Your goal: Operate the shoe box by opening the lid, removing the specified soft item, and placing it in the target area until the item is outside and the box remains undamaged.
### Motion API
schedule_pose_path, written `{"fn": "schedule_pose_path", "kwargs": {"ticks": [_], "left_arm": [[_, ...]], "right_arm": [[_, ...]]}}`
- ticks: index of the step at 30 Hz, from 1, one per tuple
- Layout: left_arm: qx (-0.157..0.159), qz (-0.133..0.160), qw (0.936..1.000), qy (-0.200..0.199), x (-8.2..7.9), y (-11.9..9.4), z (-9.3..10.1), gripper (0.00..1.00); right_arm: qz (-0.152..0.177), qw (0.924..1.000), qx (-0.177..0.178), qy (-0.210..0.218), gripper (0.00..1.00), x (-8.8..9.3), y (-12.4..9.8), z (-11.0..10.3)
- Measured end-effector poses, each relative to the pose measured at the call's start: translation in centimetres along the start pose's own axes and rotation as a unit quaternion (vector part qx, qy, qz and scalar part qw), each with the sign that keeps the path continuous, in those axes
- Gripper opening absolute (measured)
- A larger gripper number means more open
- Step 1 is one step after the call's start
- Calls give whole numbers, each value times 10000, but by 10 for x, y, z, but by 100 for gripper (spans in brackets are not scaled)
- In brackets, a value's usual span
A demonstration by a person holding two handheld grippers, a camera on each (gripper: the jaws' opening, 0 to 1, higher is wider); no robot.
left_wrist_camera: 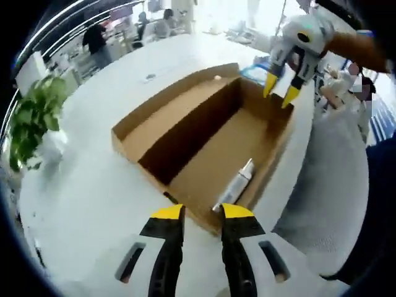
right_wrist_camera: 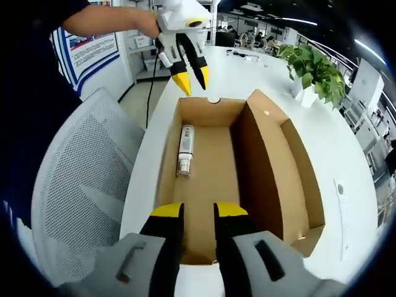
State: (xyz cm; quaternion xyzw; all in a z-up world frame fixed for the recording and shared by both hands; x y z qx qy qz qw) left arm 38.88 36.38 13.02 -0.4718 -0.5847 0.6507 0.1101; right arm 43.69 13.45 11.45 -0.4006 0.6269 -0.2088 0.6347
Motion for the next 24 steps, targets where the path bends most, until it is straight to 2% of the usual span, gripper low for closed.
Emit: {"fn": "schedule_pose_path", "kwargs": {"ticks": [1, 2, 4, 5, 6, 7, 9, 11, 13, 18, 19, 24], "left_arm": [[156, -63, 9994, 307, -2, 3, 3, 20], [400, -153, 9962, 765, -5, 9, 9, 20], [714, -287, 9881, 1335, -7, 20, 17, 16], [768, -352, 9856, 1468, -6, 25, 18, 16], [882, -551, 9806, 1661, -4, 28, 20, 16], [1023, -561, 9751, 1884, -4, 33, 23, 15], [1217, -561, 9713, 1967, -5, 43, 25, 16], [1250, -581, 9710, 1952, -5, 52, 22, 15], [1349, -654, 9656, 2124, -3, 59, 21, 16], [1648, -909, 9573, 2196, 5, 75, 20, 17], [1807, -907, 9522, 2291, 6, 77, 22, 17], [2009, -1041, 9445, 2383, 7, 90, 23, 19]], "right_arm": [[7, 10000, -8, -1, 16, -1, 2, 0], [19, 10000, -8, 21, 16, -1, 2, 1], [65, 10000, -23, 49, 16, -2, 5, 2], [90, 9999, -22, 79, 16, -2, 6, 3], [115, 9999, -35, 96, 16, -3, 7, 3], [132, 9998, -32, 110, 16, -3, 8, 3], [167, 9997, -35, 145, 16, -3, 9, 4], [183, 9997, -29, 172, 16, -3, 10, 5], [207, 9995, -37, 226, 16, -1, 10, 5], [279, 9989, -11, 373, 16, 3, 10, 5], [293, 9988, -20, 389, 15, 4, 10, 6], [335, 9981, 16, 512, 16, 8, 10, 9]]}}
Point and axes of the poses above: the point that each gripper's makers call its tool centre point, and the gripper's own axes: y roughly forward along the fingers, z roughly to its right, x roughly out of its underside, the point moved 6 cm from there along -y, roughly backward along the fingers, and after that the axes turned 8 degrees about -x, right-handed, at the moved point
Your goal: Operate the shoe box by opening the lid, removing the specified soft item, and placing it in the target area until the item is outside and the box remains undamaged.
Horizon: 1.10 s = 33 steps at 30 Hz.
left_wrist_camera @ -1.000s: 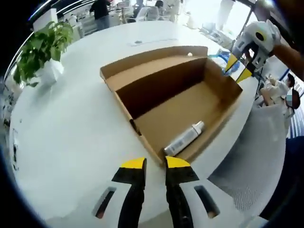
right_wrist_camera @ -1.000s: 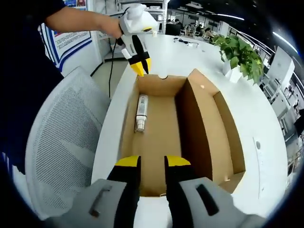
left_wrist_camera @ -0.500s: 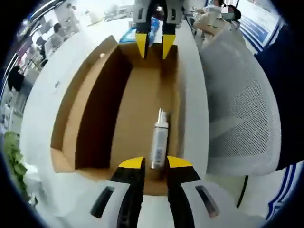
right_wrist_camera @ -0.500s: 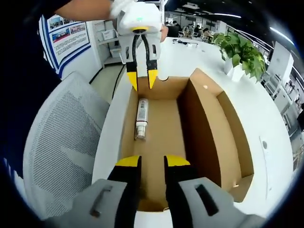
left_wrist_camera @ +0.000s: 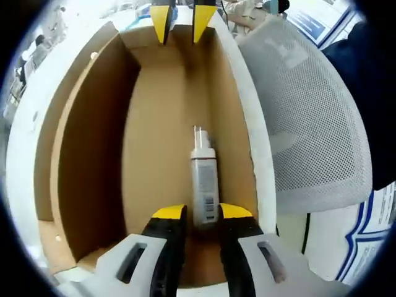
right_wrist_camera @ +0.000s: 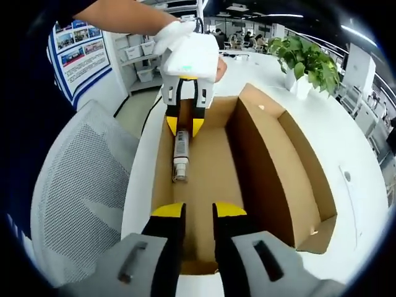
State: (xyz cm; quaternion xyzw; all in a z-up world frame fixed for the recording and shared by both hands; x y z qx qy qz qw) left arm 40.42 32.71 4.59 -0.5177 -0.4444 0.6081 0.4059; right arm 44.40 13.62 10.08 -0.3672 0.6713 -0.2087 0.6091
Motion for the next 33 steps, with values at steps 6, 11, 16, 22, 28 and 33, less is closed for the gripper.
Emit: {"fn": "schedule_pose_path", "kwargs": {"ticks": [6, 11, 16, 22, 28, 33], "left_arm": [[12, -10, 10000, 63, -5, 6, -1, 22], [-161, -175, 9997, 88, 1, 17, 8, 18], [-260, -53, 9996, -8, 0, 16, 4, 18], [-340, 177, 9993, -6, -8, 19, 5, 23], [-479, 220, 9986, 100, -9, 29, 7, 20], [-595, 313, 9977, 93, -9, 30, 5, 19]], "right_arm": [[37, 10000, 3, 46, 15, 1, 3, 2], [89, 9999, -3, 79, 14, 1, 7, 2], [78, 9999, -70, 73, 14, -1, 13, 1], [81, 9998, -162, 51, 15, -3, 25, -4], [85, 9996, -250, 45, 17, -2, 37, -7], [130, 9995, -270, 141, 17, 0, 42, -4]]}}
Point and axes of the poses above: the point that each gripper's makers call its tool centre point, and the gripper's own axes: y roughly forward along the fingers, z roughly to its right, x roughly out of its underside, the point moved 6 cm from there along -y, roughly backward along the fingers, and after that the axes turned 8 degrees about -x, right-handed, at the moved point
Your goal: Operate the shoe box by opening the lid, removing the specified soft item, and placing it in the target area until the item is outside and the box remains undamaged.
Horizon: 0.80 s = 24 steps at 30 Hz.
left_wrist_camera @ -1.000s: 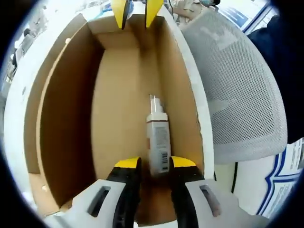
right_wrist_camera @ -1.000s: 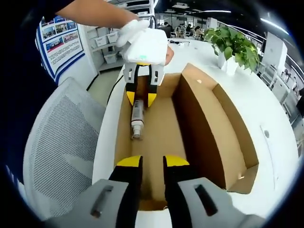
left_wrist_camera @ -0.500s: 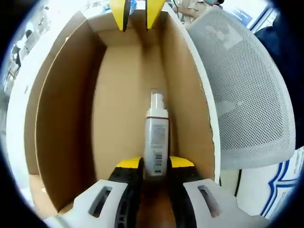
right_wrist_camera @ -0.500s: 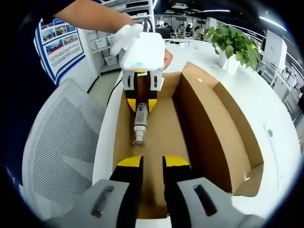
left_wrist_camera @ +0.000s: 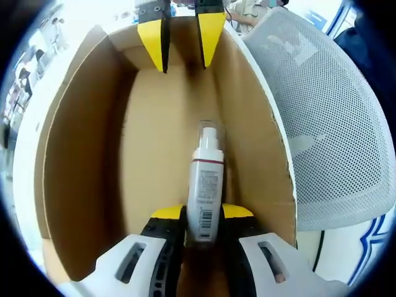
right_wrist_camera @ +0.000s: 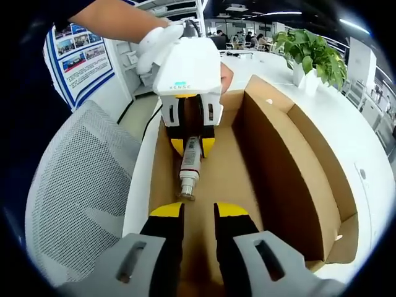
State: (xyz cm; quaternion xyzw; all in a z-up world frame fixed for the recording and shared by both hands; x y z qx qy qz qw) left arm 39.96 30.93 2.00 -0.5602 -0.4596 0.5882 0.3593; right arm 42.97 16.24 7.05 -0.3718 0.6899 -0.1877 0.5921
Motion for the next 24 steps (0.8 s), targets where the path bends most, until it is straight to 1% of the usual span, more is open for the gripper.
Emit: {"fn": "schedule_pose_path", "kwargs": {"ticks": [3, 6, 7, 8, 9, 12, 14, 15, 16, 19, 20, 21, 22, 23, 24], "left_arm": [[-105, 27, 9999, -13, -2, 0, -1, 20], [-134, -13, 9999, 15, -2, 0, 0, 20], [-143, 35, 9999, 21, -3, 0, 0, 22], [-196, 154, 9996, 92, -5, 1, 0, 25], [-241, 130, 9994, 208, -5, 2, -1, 24], [-266, 155, 9993, 188, -4, 1, -1, 22], [-261, 332, 9985, 340, -7, 1, 0, 20], [-287, 293, 9987, 303, -4, 1, 1, 19], [-304, 318, 9986, 308, -4, 0, 0, 18], [-253, 471, 9985, 71, -3, -1, -1, 18], [-299, 556, 9980, 39, -4, -1, -2, 18], [-261, 561, 9981, -58, -3, -2, -2, 17], [-269, 556, 9981, -53, -3, -3, -3, 17], [-271, 638, 9975, -143, -4, -4, -4, 17], [-286, 656, 9973, -159, -3, -6, -5, 17]], "right_arm": [[15, 10000, -11, 19, 18, -1, 2, 0], [-3, 10000, -28, 1, 18, -1, 3, 0], [-6, 10000, -25, -2, 18, -1, 3, 0], [9, 10000, -35, 18, 17, -1, 4, 1], [12, 10000, -39, 27, 17, 0, 4, 1], [26, 10000, -29, 56, 17, 1, 3, 2], [23, 10000, -27, 93, 16, 3, 3, 2], [21, 9999, -23, 101, 16, 4, 3, 2], [29, 9999, -12, 118, 16, 4, 3, 3], [63, 9999, -18, 156, 16, 5, 4, 2], [63, 9999, -21, 154, 16, 5, 4, 2], [72, 9999, -27, 137, 16, 4, 4, 2], [73, 9999, -20, 121, 16, 4, 4, 2], [79, 9999, -29, 125, 16, 3, 4, 1], [88, 9999, -30, 115, 17, 3, 4, 1]]}}
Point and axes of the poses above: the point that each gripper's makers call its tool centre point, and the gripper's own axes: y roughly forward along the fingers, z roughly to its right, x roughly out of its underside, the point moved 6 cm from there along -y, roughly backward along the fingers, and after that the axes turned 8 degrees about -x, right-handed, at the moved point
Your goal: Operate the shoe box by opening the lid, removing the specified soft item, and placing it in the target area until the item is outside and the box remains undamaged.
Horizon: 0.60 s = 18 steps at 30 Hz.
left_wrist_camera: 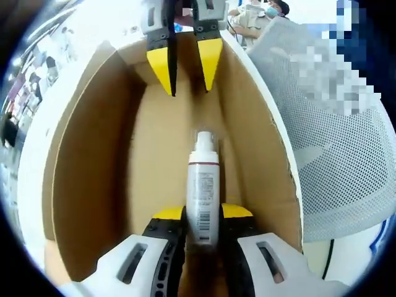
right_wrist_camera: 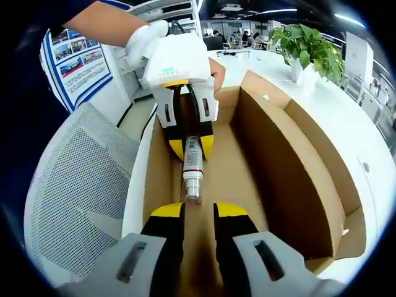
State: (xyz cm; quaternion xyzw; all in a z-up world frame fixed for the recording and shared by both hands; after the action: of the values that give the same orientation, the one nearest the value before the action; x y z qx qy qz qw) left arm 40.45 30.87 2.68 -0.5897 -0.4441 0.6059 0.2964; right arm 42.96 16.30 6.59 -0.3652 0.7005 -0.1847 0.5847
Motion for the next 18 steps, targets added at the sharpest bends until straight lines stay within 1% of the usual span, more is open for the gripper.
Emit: {"fn": "schedule_pose_path", "kwargs": {"ticks": [1, 2, 3, 4, 5, 7, 8, 9, 10, 11, 12, 13, 14, 15, 17, 18], "left_arm": [[-9, 4, 10000, -37, 0, -1, -1, 17], [19, 131, 9997, -218, -2, -4, -2, 17], [70, 165, 9991, -382, -3, -6, -1, 17], [47, 157, 9994, -295, -3, -10, -3, 17], [45, 162, 9993, -320, -3, -11, -4, 17], [148, 216, 9985, -483, -5, -17, -2, 17], [107, 319, 9980, -529, -7, -20, -4, 17], [121, 344, 9976, -592, -8, -21, -4, 17], [249, 453, 9956, -780, -12, -25, -2, 17], [223, 516, 9953, -786, -14, -28, -4, 17], [225, 672, 9929, -960, -19, -32, -5, 17], [270, 750, 9915, -1025, -22, -35, -5, 17], [172, 853, 9916, -959, -26, -40, -8, 17], [200, 856, 9911, -1004, -28, -43, -7, 17], [192, 1034, 9888, -1062, -35, -50, -9, 17], [249, 1108, 9868, -1153, -38, -53, -9, 18]], "right_arm": [[8, 10000, 3, -15, 17, -1, 0, 0], [14, 10000, -7, -23, 18, -2, 0, -1], [21, 10000, -3, -40, 18, -3, -1, -1], [47, 10000, -11, -43, 19, -5, -1, -1], [79, 10000, -9, -61, 20, -7, -2, -1], [149, 9999, -1, -83, 22, -12, -4, -1], [206, 9997, -8, -99, 23, -16, -5, -2], [242, 9997, -19, -89, 24, -17, -6, -2], [387, 9992, -15, -72, 24, -24, -9, -3], [447, 9990, -6, -53, 25, -26, -10, -4], [483, 9988, 8, -42, 25, -28, -12, -4], [515, 9987, 26, -54, 25, -30, -14, -3], [557, 9984, 32, -49, 26, -32, -15, -3], [619, 9981, 23, -21, 26, -34, -16, -3], [681, 9977, 15, 3, 27, -37, -18, -3], [706, 9975, 12, 10, 27, -39, -19, -4]]}}
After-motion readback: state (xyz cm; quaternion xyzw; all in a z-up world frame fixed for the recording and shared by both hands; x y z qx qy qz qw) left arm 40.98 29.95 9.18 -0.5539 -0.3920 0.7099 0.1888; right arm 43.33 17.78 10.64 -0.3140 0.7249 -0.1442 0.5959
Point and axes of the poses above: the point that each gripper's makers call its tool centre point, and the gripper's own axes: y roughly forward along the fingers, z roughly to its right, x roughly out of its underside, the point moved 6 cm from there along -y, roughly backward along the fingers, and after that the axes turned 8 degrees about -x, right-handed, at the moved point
